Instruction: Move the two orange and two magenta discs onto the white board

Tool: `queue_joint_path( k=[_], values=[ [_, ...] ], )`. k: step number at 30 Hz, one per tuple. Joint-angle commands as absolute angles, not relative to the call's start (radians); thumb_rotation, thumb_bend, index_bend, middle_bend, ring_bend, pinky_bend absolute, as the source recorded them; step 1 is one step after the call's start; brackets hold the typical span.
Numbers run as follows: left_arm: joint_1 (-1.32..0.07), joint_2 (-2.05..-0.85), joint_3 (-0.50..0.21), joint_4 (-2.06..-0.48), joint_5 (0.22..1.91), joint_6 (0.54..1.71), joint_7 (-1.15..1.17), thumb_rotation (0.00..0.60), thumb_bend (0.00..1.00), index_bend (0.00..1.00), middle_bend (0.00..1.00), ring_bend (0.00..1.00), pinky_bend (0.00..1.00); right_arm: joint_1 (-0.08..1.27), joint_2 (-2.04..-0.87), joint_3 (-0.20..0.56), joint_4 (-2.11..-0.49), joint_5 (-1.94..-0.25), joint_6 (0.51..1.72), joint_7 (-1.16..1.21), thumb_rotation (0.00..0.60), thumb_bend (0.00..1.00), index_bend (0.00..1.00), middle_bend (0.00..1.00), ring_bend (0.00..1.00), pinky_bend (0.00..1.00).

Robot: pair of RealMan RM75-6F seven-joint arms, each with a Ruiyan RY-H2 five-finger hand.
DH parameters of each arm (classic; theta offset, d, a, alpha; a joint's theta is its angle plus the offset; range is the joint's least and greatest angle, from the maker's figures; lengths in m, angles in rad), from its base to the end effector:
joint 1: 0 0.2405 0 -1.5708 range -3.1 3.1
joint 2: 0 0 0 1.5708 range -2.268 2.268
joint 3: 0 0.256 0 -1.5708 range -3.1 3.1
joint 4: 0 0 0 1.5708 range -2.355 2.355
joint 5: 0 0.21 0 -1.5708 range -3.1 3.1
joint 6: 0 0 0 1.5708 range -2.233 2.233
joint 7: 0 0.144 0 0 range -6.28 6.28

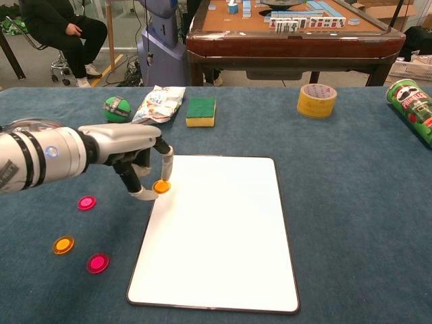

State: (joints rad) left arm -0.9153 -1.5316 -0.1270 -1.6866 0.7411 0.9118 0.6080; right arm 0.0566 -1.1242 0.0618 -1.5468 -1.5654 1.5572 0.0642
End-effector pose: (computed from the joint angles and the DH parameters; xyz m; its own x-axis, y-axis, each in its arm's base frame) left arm -0.1016 0.3208 -0.0410 0.5142 0.4349 0.7392 0.8419 -0.4201 -0.3385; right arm -0.3143 -0.1749 0.1709 0.3913 0.0708 0.9175 -0.9174 -0.0482 0.3950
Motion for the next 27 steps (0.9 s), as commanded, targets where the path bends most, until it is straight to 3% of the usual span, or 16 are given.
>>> queue_joint_path(
  k=[1, 3, 7, 10, 12, 15, 22, 27],
  values=[
    [-0.947, -1.524, -0.132, -1.755, 0.744, 0.939, 0.653, 0.6, 0.4, 0.61, 1.0, 1.0, 1.0, 0.055, -1.123, 0.062, -1.547, -1.566, 1.56, 0.067, 0.6, 0.0, 0.12, 0.26, 0.26, 0.38],
    [-0.96, -1.528, -0.13, -1.772, 0.732, 0.94, 0.67, 0.6, 0.4, 0.55, 1.0, 1.0, 1.0, 0.054, -1.122, 0.062, -1.546, -1.566, 1.562, 0.07, 0.6, 0.0, 0.12, 0.26, 0.26, 0.38],
    [-0.987, -1.533, -0.115, -1.786, 0.701, 0.951, 0.713, 0.6, 0.34, 0.32, 1.0, 1.0, 1.0, 0.052, -1.119, 0.063, -1.544, -1.566, 1.566, 0.08, 0.6, 0.0, 0.12, 0.26, 0.26, 0.38],
    [-0.993, -1.533, -0.102, -1.787, 0.684, 0.967, 0.73, 0.6, 0.24, 0.23, 1.0, 1.0, 1.0, 0.05, -1.117, 0.063, -1.542, -1.567, 1.569, 0.087, 0.6, 0.0, 0.12, 0.26, 0.26, 0.38],
    [-0.99, -1.527, -0.094, -1.789, 0.68, 0.979, 0.731, 0.6, 0.22, 0.21, 1.0, 1.0, 1.0, 0.05, -1.116, 0.064, -1.542, -1.567, 1.57, 0.09, 0.6, 0.0, 0.12, 0.26, 0.26, 0.38],
    [-0.979, -1.511, -0.079, -1.801, 0.688, 0.998, 0.726, 0.6, 0.22, 0.23, 1.0, 1.0, 1.0, 0.05, -1.115, 0.063, -1.541, -1.568, 1.57, 0.091, 0.6, 0.0, 0.12, 0.26, 0.26, 0.38],
    [-0.92, -1.418, 0.005, -1.877, 0.774, 1.041, 0.711, 0.6, 0.22, 0.43, 1.0, 1.0, 1.0, 0.052, -1.117, 0.061, -1.544, -1.57, 1.563, 0.082, 0.6, 0.0, 0.12, 0.26, 0.26, 0.38],
    [-0.861, -1.347, 0.08, -1.922, 0.886, 1.06, 0.676, 0.6, 0.22, 0.45, 1.0, 1.0, 1.0, 0.054, -1.12, 0.062, -1.546, -1.567, 1.56, 0.074, 0.6, 0.0, 0.13, 0.26, 0.26, 0.38]
  ],
)
